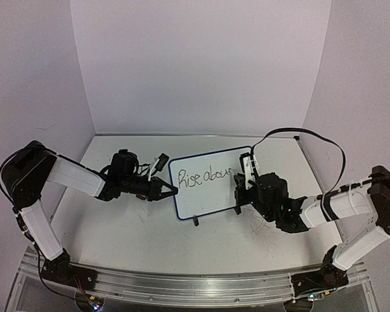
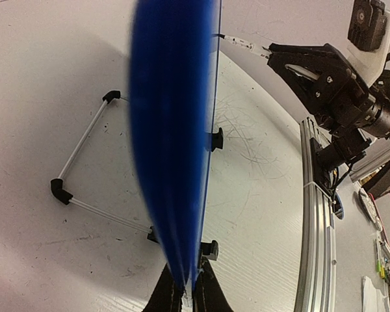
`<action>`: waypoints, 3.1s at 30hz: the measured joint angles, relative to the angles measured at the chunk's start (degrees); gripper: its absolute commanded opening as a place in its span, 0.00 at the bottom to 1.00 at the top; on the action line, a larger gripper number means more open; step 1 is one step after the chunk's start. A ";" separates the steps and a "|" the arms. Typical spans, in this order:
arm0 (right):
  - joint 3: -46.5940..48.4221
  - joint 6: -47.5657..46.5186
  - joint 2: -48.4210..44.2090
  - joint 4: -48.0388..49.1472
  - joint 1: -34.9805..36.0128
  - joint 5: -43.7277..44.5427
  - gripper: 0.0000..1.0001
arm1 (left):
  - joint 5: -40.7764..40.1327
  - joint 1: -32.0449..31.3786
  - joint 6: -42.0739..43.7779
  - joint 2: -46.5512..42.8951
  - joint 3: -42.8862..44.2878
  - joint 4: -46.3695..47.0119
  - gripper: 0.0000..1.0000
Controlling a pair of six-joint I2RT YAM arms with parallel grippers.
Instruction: Write a sentence on the whiteboard
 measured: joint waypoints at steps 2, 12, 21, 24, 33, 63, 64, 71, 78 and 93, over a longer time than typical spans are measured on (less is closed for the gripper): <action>0.04 0.00 0.01 0.02 0.00 -0.52 0.00 | 0.00 0.00 0.00 0.00 0.00 0.00 0.00; 0.04 0.82 -0.13 -0.87 0.00 -2.05 0.00 | 0.00 0.00 0.00 0.00 0.00 0.00 0.00; 0.02 1.66 -0.90 -2.62 0.02 -2.29 0.00 | 0.00 0.00 0.02 0.00 0.02 0.00 0.00; 0.02 1.90 -1.08 -3.29 0.02 -2.29 0.00 | 0.00 0.00 0.02 0.00 0.02 0.00 0.00; -0.01 2.56 -1.25 -4.27 0.02 -2.29 0.00 | 0.00 0.00 0.00 0.00 0.02 0.00 0.00; 0.04 3.59 -1.25 -6.87 0.04 -2.28 0.00 | -0.04 0.00 -0.02 0.00 0.02 0.00 0.00; 0.04 3.67 -1.25 -6.93 0.04 -2.25 0.00 | -0.04 0.00 -0.02 0.00 0.02 0.00 0.00; 0.17 3.86 -1.25 -7.41 0.14 -1.82 0.00 | -0.10 -0.04 -0.02 -0.01 0.02 0.00 0.00; 0.17 3.97 -1.29 -8.24 0.30 -0.68 0.00 | -0.43 -0.15 -0.04 -0.11 0.02 -0.07 0.00; -5.99 2.26 -14.34 -7.84 0.10 -2.16 0.00 | -0.43 -0.20 0.17 -0.24 0.02 -0.39 0.00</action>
